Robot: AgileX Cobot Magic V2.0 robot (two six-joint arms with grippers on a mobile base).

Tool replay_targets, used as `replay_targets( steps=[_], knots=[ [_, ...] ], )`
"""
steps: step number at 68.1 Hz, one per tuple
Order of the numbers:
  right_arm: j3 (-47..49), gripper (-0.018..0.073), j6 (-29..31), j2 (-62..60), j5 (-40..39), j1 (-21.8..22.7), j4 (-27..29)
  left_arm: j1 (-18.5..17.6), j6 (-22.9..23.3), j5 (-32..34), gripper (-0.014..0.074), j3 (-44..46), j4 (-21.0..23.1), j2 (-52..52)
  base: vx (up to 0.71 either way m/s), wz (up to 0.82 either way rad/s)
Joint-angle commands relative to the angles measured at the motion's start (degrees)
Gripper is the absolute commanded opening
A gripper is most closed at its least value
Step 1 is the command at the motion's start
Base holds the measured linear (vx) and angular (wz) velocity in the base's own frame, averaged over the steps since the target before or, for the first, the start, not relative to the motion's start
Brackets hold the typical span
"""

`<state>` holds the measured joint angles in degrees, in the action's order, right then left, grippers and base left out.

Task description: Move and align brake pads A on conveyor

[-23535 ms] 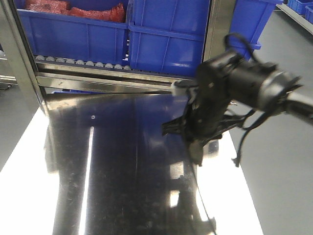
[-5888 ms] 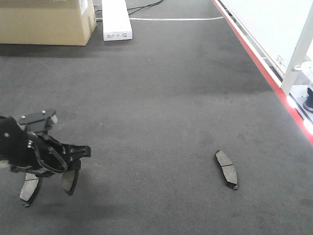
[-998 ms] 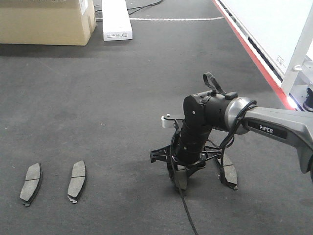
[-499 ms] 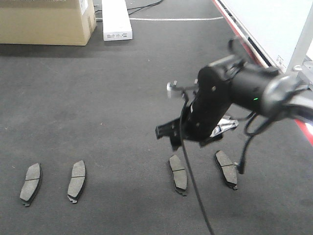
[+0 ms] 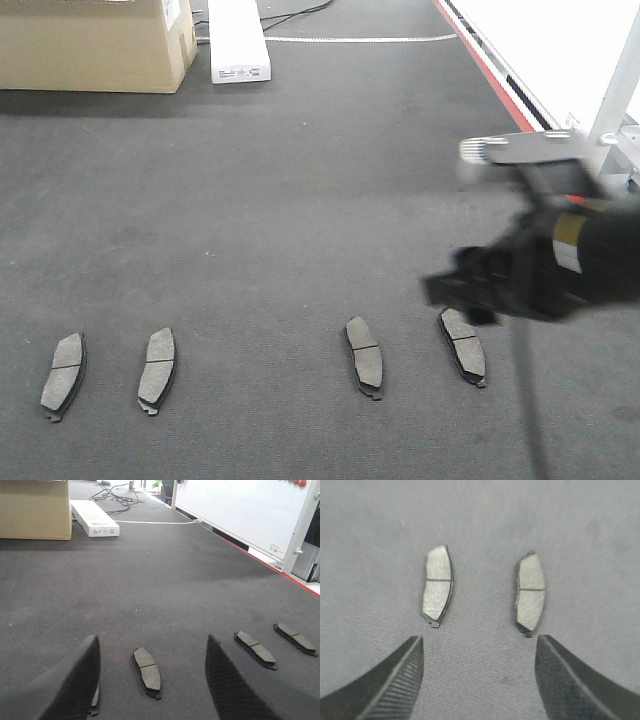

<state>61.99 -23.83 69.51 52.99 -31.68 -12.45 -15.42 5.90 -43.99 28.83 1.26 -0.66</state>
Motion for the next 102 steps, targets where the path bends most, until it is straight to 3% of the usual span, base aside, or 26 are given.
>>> replay_targets(
  steps=[1,29,49,67,74,83,87,102],
  knots=[
    [-2.45,0.0453,0.15,-7.88,-4.91,0.17,-2.79,-0.47,0.08,3.94,0.0451,1.08,0.39,1.12,0.00,0.00],
    [-21.64,0.0453,1.75,-36.00,-14.47,0.17,-4.43,-0.47,0.08,3.94,0.0451,1.08,0.39,1.12,0.00,0.00],
    [-32.37,0.0453,7.93,-55.38,-20.70,0.17,-4.44,-0.47,0.08,4.47,0.0451,1.08,0.39,1.12,0.00,0.00],
    [-38.00,0.0447,8.07,-61.95,-25.27,0.17,-5.59,-0.47,-0.30,4.89,0.0417,1.08,0.39,1.12,0.00,0.00],
    [-38.15,0.0359,7.98,-61.95,-25.66,0.17,-5.59,-0.47,-0.97,4.84,0.0285,1.08,0.39,1.12,0.00,0.00],
    [-38.15,0.0090,7.82,-61.95,-26.66,0.17,-5.38,-0.47,-0.97,4.97,-0.0001,1.08,0.39,1.38,0.00,0.00],
    [-38.15,-0.0019,7.37,-61.95,-27.07,0.17,-5.18,-0.47,-0.97,5.58,-0.0008,1.08,0.39,1.53,0.00,0.00],
    [-38.15,-0.0011,7.56,-61.95,-26.08,0.17,-5.30,-0.47,-0.97,7.19,-0.0008,1.08,0.39,1.59,0.00,0.00]
  ],
)
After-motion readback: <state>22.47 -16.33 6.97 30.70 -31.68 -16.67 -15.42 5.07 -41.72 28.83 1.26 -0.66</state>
